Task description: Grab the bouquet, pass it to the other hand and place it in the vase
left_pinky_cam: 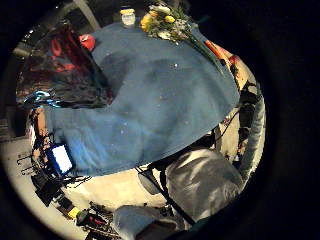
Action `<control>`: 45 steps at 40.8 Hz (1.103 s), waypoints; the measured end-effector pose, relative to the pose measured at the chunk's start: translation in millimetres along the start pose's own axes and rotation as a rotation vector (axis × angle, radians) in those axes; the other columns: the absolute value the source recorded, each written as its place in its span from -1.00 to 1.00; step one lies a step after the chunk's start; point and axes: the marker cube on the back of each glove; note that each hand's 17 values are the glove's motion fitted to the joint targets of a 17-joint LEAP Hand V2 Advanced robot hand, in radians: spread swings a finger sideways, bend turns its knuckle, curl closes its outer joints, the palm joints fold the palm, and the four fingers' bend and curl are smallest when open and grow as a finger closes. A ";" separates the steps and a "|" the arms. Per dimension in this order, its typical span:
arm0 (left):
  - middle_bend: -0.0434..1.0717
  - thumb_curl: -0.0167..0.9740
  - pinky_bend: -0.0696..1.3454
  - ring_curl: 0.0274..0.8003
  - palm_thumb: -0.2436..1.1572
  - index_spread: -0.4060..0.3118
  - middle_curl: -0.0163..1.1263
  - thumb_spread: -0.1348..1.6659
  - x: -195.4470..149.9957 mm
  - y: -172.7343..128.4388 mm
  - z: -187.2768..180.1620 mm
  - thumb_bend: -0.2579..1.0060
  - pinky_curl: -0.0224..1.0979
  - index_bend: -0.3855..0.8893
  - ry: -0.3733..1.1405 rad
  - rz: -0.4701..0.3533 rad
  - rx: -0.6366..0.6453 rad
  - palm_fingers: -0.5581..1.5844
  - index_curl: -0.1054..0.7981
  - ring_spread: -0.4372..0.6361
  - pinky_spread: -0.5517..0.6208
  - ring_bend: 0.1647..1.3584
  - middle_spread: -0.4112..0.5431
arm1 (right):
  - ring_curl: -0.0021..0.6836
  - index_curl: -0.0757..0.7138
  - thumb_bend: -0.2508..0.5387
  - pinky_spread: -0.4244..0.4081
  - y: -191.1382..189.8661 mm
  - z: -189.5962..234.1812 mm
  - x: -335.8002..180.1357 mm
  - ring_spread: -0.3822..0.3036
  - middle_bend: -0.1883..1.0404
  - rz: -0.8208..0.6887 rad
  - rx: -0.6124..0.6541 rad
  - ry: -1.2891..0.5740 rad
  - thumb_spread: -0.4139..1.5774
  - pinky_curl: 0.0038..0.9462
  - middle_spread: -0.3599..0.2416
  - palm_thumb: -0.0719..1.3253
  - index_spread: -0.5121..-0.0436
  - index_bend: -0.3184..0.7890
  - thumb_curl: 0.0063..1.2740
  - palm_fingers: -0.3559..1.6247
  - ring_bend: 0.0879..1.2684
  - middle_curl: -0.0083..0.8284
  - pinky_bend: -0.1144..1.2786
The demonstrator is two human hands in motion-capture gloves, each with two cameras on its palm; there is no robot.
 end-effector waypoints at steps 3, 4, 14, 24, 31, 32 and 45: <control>-0.62 -0.53 -0.20 -0.36 -0.40 0.38 -0.61 0.46 1.2 0.6 1.3 -0.62 -0.38 -0.17 -0.004 0.003 -0.011 -0.29 -0.16 0.35 0.36 -0.22 0.50 | 0.04 -0.52 -0.40 0.34 -3.2 1.5 2.1 0.09 -0.22 0.054 0.090 0.018 0.44 -0.24 0.25 -0.36 0.21 -0.34 -0.64 -0.05 -0.09 -0.12 0.06; -0.62 -0.52 -0.20 -0.35 -0.39 0.38 -0.61 0.46 0.8 0.5 2.2 -0.62 -0.37 -0.17 -0.007 0.002 -0.016 -0.29 -0.16 0.35 0.36 -0.22 0.50 | 0.06 -0.52 -0.37 0.34 -0.8 0.8 2.2 0.06 -0.19 0.071 0.144 0.032 0.45 -0.25 0.23 -0.33 0.22 -0.35 -0.63 -0.04 -0.07 -0.10 0.05; -0.59 -0.47 -0.16 -0.33 -0.36 0.43 -0.55 0.41 -4.3 8.9 4.8 -0.62 -0.34 -0.21 -0.031 0.009 -0.059 -0.33 -0.21 0.37 0.39 -0.18 0.52 | 0.16 -0.45 -0.25 0.07 -3.8 68.5 11.2 -0.19 -0.01 0.123 0.071 -0.043 0.47 -0.29 -0.01 -0.03 0.30 -0.24 -0.52 0.17 0.01 0.04 -0.09; -0.58 -0.44 -0.14 -0.32 -0.36 0.41 -0.51 0.36 -10.3 22.4 -1.0 -0.63 -0.33 -0.22 -0.090 -0.002 -0.060 -0.35 -0.24 0.38 0.40 -0.16 0.52 | 0.21 -0.40 -0.31 0.02 -18.8 136.6 24.2 -0.27 -0.09 0.245 -0.067 -0.042 0.44 -0.25 -0.04 0.12 0.35 -0.24 -0.45 0.13 -0.05 0.06 -0.05; -0.58 -0.41 -0.13 -0.31 -0.35 0.40 -0.48 0.34 -12.4 28.2 -2.0 -0.63 -0.33 -0.21 -0.095 -0.011 -0.066 -0.35 -0.25 0.39 0.40 -0.15 0.52 | 0.16 -0.32 -0.40 0.00 -27.2 153.4 25.4 -0.30 -0.06 0.295 -0.009 0.014 0.41 -0.28 -0.08 0.15 0.33 -0.16 -0.44 0.20 -0.16 0.09 -0.13; -0.58 -0.41 -0.13 -0.31 -0.35 0.40 -0.48 0.34 -12.6 29.0 -2.6 -0.63 -0.33 -0.21 -0.096 -0.009 -0.065 -0.35 -0.25 0.39 0.40 -0.15 0.52 | 0.18 -0.30 -0.40 -0.06 -28.3 153.1 25.5 -0.32 -0.07 0.308 0.007 0.021 0.40 -0.27 -0.08 0.17 0.34 -0.14 -0.44 0.25 -0.15 0.09 -0.13; -0.58 -0.44 -0.11 -0.31 -0.54 0.39 -0.45 0.29 -20.0 27.3 2.3 -0.67 -0.32 -0.22 -0.045 -0.009 -0.074 -0.36 -0.28 0.39 0.40 -0.12 0.50 | 0.34 0.08 -0.31 -0.55 -22.9 159.3 21.4 -0.45 -0.08 0.384 -0.018 -0.014 0.37 -0.15 -0.28 0.41 0.17 0.17 -0.41 0.67 -0.09 0.21 -0.07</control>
